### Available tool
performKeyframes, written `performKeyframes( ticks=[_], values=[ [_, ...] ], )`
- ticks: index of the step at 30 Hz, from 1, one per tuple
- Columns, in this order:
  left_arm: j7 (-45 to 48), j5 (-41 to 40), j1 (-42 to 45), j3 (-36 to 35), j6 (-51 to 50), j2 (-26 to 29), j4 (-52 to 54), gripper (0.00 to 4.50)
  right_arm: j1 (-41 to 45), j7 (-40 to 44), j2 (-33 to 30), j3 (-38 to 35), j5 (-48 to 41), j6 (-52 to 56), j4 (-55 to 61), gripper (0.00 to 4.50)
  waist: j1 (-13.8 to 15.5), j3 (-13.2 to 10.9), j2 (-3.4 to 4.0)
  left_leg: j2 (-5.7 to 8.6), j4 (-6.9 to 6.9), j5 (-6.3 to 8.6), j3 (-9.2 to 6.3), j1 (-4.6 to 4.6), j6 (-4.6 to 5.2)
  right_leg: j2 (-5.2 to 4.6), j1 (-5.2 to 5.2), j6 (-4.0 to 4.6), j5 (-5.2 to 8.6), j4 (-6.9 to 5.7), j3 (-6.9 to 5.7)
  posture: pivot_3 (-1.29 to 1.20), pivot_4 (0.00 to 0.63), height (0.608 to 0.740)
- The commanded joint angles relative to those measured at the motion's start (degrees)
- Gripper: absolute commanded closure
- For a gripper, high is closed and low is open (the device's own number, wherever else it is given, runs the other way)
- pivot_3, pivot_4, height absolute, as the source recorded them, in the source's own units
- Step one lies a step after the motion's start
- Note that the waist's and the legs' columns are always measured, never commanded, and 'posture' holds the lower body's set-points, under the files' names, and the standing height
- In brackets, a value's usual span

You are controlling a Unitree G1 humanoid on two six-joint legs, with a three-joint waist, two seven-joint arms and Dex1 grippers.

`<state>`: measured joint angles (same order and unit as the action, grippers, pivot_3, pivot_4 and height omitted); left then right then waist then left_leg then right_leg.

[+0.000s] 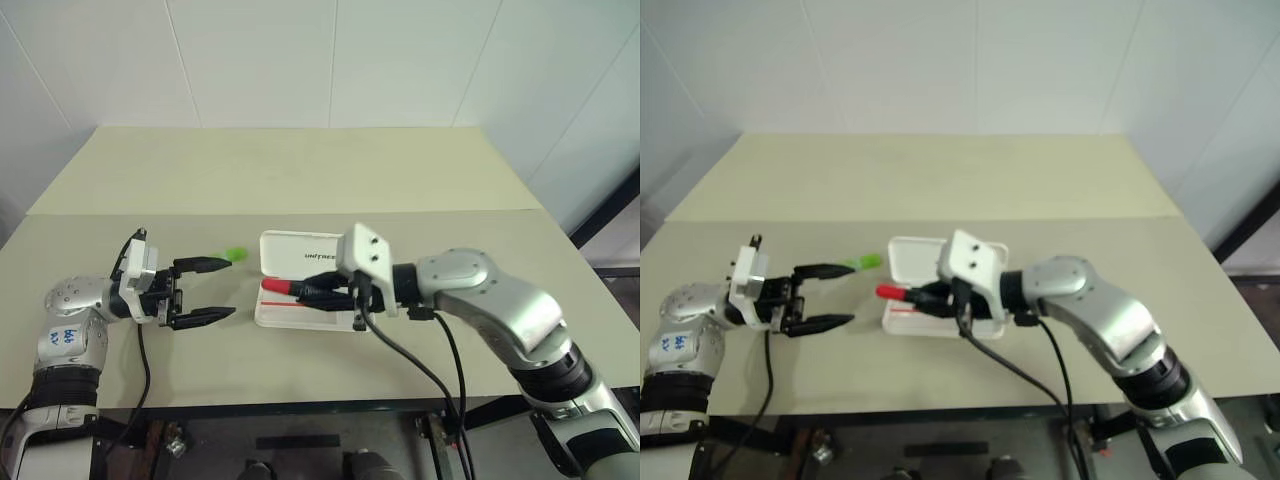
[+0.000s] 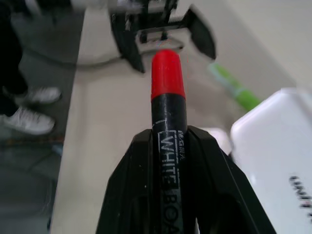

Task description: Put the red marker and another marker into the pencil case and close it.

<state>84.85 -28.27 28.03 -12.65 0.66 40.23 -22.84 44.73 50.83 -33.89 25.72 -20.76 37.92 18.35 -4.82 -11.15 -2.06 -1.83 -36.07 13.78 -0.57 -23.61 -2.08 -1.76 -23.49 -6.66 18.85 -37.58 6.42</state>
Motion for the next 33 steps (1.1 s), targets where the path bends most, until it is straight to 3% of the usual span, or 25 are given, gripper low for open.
performKeyframes(
  ticks=[1, 10, 28, 33],
  values=[
    [-0.6, -2.1, -0.9, -1.8, -0.1, 0.3, 3.5, 0.0, 2.4, 2.4, 1.2, 1.6, 6.2, -8.2, -7.4, 3.89, 0.1, 0.0, 0.0, 0.0, 0.0, 0.0, 0.0, 0.0, 0.0, 0.01, 0.0, 0.0, 0.0, -0.01, -0.01, 0.0, 0.15, 0.74],
    [-1.4, -3.0, -2.7, -2.7, -0.7, 0.8, 5.8, 0.0, 9.2, 3.5, 7.2, 1.3, 15.6, -18.1, -27.1, 3.89, 0.0, 0.0, 0.0, -0.05, 0.03, -0.01, -0.05, 0.01, -0.02, -0.02, -0.04, 0.02, 0.01, -0.07, -0.05, 0.0, 0.15, 0.74],
    [-2.4, -2.9, -3.2, -3.2, -1.2, 1.5, 7.4, 0.0, 9.3, 5.9, 12.6, 0.8, 19.8, -21.2, -32.3, 3.89, -0.1, 0.0, 0.01, 0.03, 0.02, -0.02, -0.05, 0.01, -0.06, -0.14, -0.03, 0.02, 0.01, -0.13, -0.05, 0.0, 0.15, 0.74],
    [-2.5, -2.9, -3.2, -3.2, -1.4, 1.4, 7.6, 0.0, 8.2, 7.8, 11.5, 0.1, 19.7, -21.2, -31.1, 2.16, -0.1, 0.0, 0.01, 0.0, 0.05, -0.02, -0.06, 0.01, -0.06, -0.1, -0.04, 0.02, 0.01, -0.12, -0.06, 0.0, 0.15, 0.74]
  ],
)
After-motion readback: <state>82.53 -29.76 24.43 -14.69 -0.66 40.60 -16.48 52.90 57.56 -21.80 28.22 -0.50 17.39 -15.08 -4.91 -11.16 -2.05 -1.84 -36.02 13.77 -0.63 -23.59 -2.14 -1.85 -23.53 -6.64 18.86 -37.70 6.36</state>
